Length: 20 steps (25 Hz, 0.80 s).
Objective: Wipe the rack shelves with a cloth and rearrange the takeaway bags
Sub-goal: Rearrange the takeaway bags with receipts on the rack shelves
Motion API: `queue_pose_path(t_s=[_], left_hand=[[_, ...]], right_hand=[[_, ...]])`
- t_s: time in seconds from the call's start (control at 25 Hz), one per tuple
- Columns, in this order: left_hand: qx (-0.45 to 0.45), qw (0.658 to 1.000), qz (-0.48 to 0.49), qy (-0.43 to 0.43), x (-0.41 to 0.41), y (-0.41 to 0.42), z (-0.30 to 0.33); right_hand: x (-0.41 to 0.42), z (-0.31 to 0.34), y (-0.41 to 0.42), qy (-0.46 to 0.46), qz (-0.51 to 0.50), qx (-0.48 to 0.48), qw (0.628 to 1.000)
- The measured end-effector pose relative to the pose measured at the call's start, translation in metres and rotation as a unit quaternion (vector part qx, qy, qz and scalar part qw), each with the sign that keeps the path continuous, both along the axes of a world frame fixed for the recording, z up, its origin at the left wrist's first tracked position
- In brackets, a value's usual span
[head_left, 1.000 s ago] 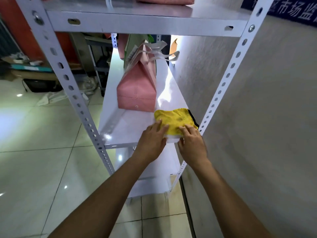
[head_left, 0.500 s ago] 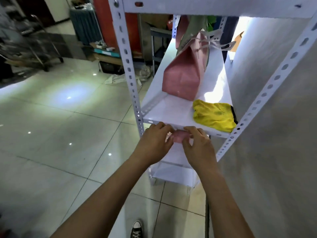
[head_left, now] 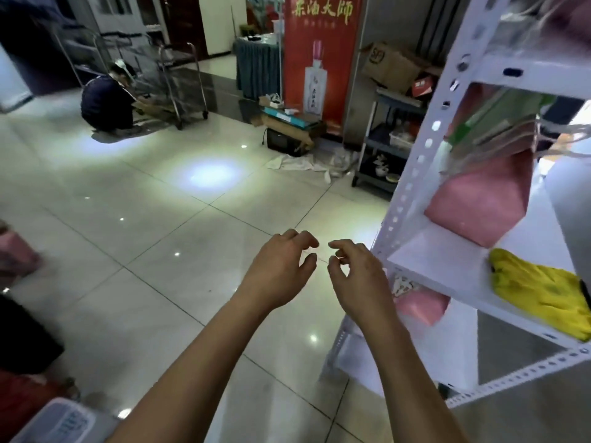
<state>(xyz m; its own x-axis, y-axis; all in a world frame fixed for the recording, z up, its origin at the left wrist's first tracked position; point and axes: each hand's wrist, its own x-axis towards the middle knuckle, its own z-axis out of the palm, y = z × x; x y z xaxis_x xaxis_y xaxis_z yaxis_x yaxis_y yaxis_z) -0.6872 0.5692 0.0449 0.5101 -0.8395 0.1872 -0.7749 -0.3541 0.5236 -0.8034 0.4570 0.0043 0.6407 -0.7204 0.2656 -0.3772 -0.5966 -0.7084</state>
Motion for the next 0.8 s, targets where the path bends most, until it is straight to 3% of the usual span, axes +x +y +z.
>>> queue_pose_path(t_s=[0.44, 0.8], left_hand=[[0.0, 1.0, 0.009, 0.013, 0.207, 0.052, -0.006], [0.016, 1.0, -0.004, 0.025, 0.347, -0.016, -0.021]], right_hand=[[0.196, -0.009, 0.037, -0.007, -0.015, 0.031, 0.999], [0.331, -0.025, -0.035, 0.0, -0.026, 0.072, 0.997]])
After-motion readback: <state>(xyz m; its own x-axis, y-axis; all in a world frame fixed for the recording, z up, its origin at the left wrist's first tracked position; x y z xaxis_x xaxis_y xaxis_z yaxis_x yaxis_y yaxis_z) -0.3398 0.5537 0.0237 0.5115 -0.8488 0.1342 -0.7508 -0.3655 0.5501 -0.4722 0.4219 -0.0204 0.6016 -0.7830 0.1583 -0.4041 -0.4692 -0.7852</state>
